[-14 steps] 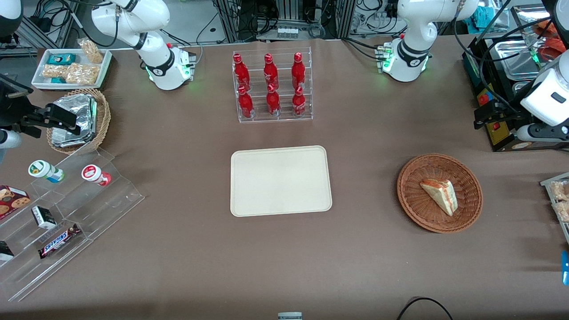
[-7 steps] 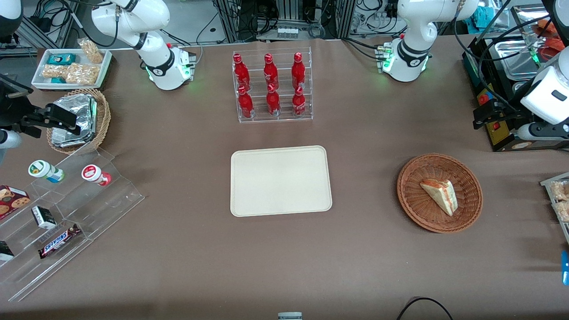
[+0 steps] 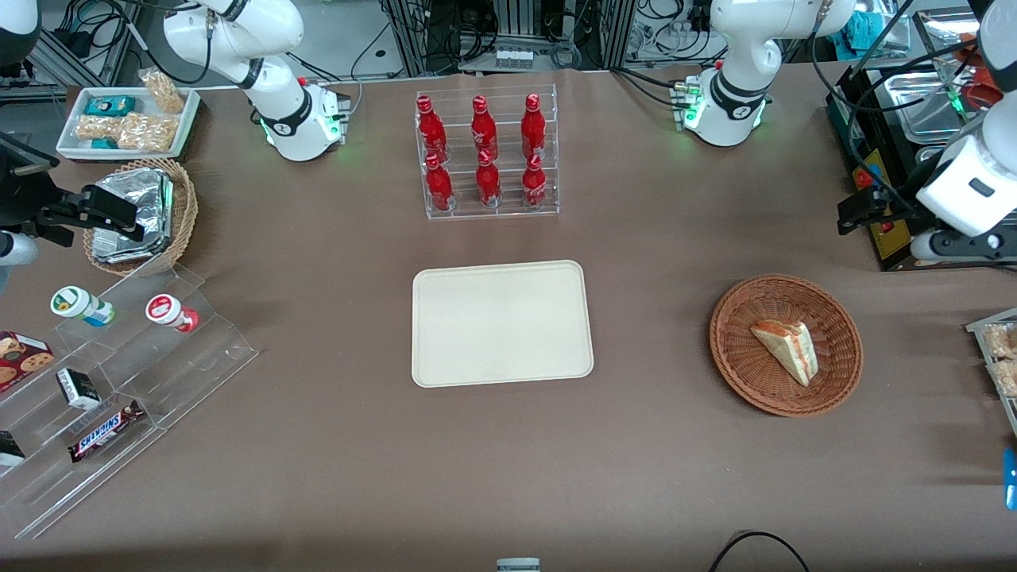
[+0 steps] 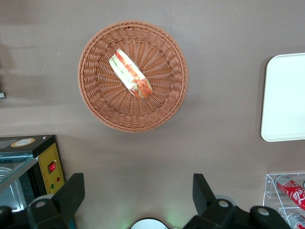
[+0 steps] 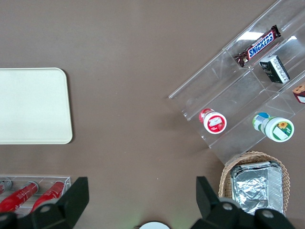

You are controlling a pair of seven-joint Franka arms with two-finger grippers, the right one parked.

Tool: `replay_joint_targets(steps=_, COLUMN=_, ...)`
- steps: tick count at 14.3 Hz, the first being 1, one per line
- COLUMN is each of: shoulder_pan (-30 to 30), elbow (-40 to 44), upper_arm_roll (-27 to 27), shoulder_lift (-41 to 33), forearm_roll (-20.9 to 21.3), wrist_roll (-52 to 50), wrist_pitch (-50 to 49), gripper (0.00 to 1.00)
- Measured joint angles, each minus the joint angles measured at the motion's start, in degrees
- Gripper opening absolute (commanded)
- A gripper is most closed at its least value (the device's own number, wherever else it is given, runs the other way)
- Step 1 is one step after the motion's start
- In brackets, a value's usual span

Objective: Place sandwich from basket to tray
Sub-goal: 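Lower the left gripper onto the sandwich in the basket and close it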

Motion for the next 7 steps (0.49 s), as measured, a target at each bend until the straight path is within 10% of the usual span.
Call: replay_joint_targets(steps=7, shoulder_pan=1.7, elbow=-15.4, upper_arm_roll=0.6, shoulder_lift=5.0, forearm_roll=0.1, wrist_roll=-0.2, wrist_pitch=24.4, gripper=1.0)
